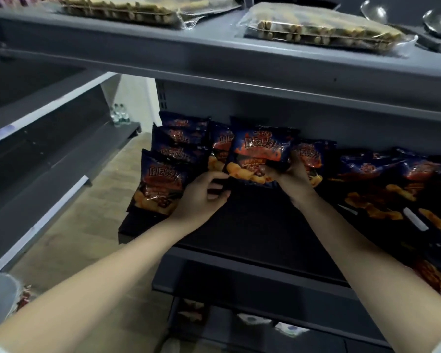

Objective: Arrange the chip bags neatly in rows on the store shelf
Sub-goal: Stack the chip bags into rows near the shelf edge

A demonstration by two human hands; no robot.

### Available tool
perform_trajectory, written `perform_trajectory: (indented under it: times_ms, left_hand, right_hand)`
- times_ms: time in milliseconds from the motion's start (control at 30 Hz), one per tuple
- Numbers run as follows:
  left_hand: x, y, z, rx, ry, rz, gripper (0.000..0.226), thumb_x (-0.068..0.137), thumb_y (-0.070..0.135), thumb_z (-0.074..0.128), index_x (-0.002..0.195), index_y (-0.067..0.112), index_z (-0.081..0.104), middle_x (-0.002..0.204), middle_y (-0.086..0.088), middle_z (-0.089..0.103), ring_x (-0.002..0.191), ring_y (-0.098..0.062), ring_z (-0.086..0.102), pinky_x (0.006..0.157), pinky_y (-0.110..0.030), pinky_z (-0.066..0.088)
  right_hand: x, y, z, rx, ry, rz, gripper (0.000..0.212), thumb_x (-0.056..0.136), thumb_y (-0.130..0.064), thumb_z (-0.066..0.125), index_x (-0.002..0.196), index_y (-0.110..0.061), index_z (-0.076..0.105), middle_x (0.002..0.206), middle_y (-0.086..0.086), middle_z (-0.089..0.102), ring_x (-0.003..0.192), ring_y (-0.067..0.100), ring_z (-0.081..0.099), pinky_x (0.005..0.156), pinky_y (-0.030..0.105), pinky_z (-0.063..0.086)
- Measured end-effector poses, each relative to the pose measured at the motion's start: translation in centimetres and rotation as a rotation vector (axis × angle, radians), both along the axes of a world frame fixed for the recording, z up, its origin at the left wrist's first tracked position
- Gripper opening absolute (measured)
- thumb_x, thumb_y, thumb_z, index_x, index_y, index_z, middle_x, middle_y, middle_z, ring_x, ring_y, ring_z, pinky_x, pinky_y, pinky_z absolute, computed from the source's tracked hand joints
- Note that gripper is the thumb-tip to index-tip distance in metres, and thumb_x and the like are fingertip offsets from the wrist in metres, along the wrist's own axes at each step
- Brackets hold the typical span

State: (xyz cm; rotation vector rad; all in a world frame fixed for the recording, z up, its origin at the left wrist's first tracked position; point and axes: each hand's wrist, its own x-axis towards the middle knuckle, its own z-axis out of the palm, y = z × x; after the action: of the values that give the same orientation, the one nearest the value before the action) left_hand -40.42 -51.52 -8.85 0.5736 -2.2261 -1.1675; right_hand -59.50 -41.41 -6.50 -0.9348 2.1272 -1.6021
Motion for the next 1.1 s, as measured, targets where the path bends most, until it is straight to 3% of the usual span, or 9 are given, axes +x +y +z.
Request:
perform_trajectory:
  times_ms: [100,200,267,333,467,567,700,967,1100]
  left_hand:
    - [-0.2,0.8,-1.5,-0.213,-0.124,-0.115,0.031,0.092,0.021,0.056,0.123,0.021,0.053,0.129,0.004,0.05,0.12,-0.01,0.048,0.096,-0.016,0.041]
    - [-0.6,1.7,-3.8,-0.471,-0.353,-0.237,0.042,0.097,0.035,0.044,0.137,0.024,0.041,0.15,0.003,0.03,0.137,-0.014,0.027,0.11,-0.025,0.026]
    - [-0.7,1.8,-5.1,-0.575,-0.434,-0.267,0.047,0.098,0.041,0.038,0.142,0.026,0.035,0.154,0.003,0.022,0.142,-0.017,0.017,0.116,-0.035,0.018]
    - [-0.6,1.6,-6.0,-0.632,-0.456,-0.287,0.049,0.098,0.043,0.034,0.144,0.026,0.032,0.156,0.003,0.018,0.144,-0.018,0.011,0.117,-0.031,0.004]
    - [-0.5,1.4,-6.6,-0.614,-0.42,-0.289,0.049,0.098,0.042,0.033,0.144,0.023,0.034,0.155,-0.001,0.021,0.144,-0.021,0.011,0.11,-0.025,-0.001]
    - [-0.5,1.3,-6.6,-0.606,-0.419,-0.3,0.059,0.092,0.049,0.021,0.142,0.022,0.038,0.154,-0.002,0.024,0.144,-0.022,0.012,0.11,-0.025,-0.003]
    - [-0.3,1.2,-6.7,-0.572,-0.447,-0.326,0.069,0.087,0.053,0.009,0.144,0.023,0.034,0.156,0.0,0.019,0.145,-0.021,0.008,0.111,-0.026,-0.003]
    - [-0.4,1.2,-7.1,-0.578,-0.441,-0.315,0.062,0.09,0.047,0.015,0.142,0.021,0.038,0.154,-0.003,0.026,0.143,-0.025,0.015,0.114,-0.032,0.005]
    - [-0.5,1.2,-7.2,-0.588,-0.454,-0.32,0.063,0.089,0.048,0.012,0.144,0.023,0.033,0.155,-0.002,0.022,0.144,-0.022,0.011,0.114,-0.03,0.001]
  right_hand:
    - [-0.1,-0.9,-0.5,0.055,0.01,0.03,0.044,0.077,-0.015,0.076,0.112,-0.014,0.051,0.114,-0.001,0.061,0.106,0.016,0.058,0.095,0.034,0.047]
    - [-0.1,-2.0,-1.9,0.121,0.018,0.025,0.064,0.071,-0.033,0.078,0.125,-0.012,0.051,0.12,0.002,0.062,0.108,0.017,0.059,0.095,0.036,0.048]
    - [0.1,-2.4,-2.5,0.136,-0.008,0.01,0.061,0.075,-0.024,0.078,0.126,-0.009,0.048,0.121,0.004,0.06,0.108,0.018,0.057,0.09,0.031,0.047]
    - [0.3,-3.0,-3.0,0.146,-0.044,0.0,0.057,0.078,-0.014,0.075,0.126,-0.007,0.045,0.118,0.005,0.059,0.107,0.019,0.056,0.087,0.029,0.045]
    - [0.8,-4.0,-3.9,0.186,-0.072,0.038,0.059,0.078,-0.017,0.074,0.128,-0.009,0.044,0.118,0.002,0.058,0.108,0.016,0.055,0.089,0.03,0.046]
    - [1.0,-4.7,-5.0,0.214,-0.077,0.059,0.068,0.071,-0.029,0.077,0.129,-0.015,0.045,0.122,0.001,0.06,0.112,0.017,0.057,0.097,0.039,0.047]
    - [1.3,-5.4,-5.3,0.209,-0.093,0.025,0.06,0.076,-0.022,0.076,0.128,-0.014,0.045,0.122,0.003,0.059,0.112,0.019,0.056,0.098,0.04,0.047]
    - [1.6,-6.3,-5.8,0.205,-0.042,-0.026,0.055,0.081,-0.021,0.072,0.126,-0.011,0.041,0.122,0.006,0.057,0.112,0.02,0.054,0.087,0.03,0.044]
    - [2.3,-6.6,-5.9,0.228,-0.015,-0.065,0.064,0.085,-0.022,0.068,0.136,-0.01,0.032,0.118,0.007,0.056,0.111,0.023,0.054,0.079,0.025,0.039]
